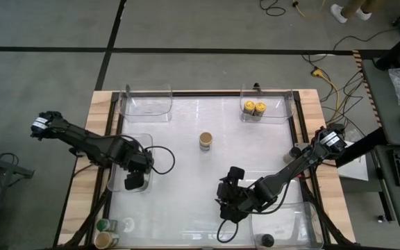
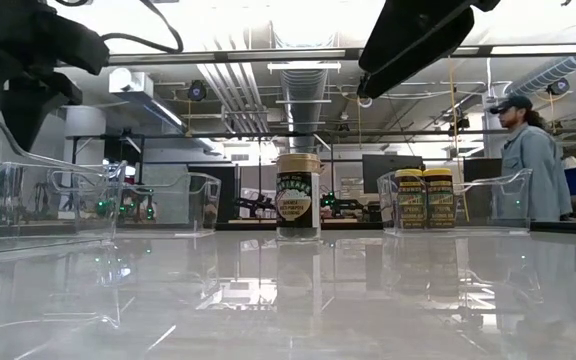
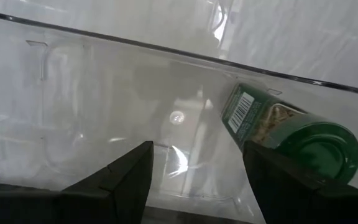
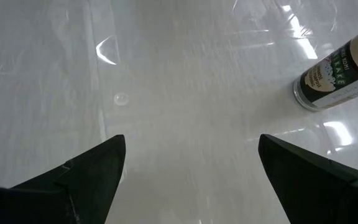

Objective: Sort spices by type
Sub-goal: Put the top green seasoning bottle into the middle transparent bin, then put the green seasoning bottle into the middle transparent bin

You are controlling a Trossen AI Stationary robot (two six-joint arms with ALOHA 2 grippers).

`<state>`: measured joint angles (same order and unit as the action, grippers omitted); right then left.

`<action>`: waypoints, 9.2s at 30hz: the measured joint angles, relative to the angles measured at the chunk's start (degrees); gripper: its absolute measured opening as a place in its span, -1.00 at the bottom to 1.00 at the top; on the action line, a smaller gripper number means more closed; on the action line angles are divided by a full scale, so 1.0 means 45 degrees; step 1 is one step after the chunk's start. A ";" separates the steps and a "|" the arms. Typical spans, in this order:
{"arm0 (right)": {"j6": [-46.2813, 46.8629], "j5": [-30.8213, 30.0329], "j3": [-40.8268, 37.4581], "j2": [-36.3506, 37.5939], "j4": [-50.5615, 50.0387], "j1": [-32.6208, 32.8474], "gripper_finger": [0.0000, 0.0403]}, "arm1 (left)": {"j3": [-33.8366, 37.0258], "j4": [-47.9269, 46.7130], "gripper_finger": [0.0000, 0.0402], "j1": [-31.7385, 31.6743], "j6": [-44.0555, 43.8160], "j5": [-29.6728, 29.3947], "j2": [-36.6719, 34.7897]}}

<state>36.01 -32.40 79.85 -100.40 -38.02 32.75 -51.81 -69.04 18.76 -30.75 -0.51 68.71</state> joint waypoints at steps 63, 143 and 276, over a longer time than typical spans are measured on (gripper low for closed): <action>0.0350 -0.0014 -0.0010 -0.0005 0.0020 0.0292 0.78 | -0.5938 -0.1773 0.15 0.5025 -0.4360 -0.1027 -0.0963; -0.9666 0.2633 -0.0087 -0.0044 0.3852 -0.1341 0.78 | -0.5961 -0.2195 0.47 0.6785 -1.4272 0.7008 0.5557; -0.9774 0.2637 -0.0180 -0.0044 0.3954 -0.1540 0.78 | -0.4933 -0.0815 -0.03 0.5691 -0.9301 0.5867 0.5547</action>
<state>-7.97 -20.53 79.05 -100.60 -20.23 25.82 -74.01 -72.70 44.37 -72.60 25.89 93.67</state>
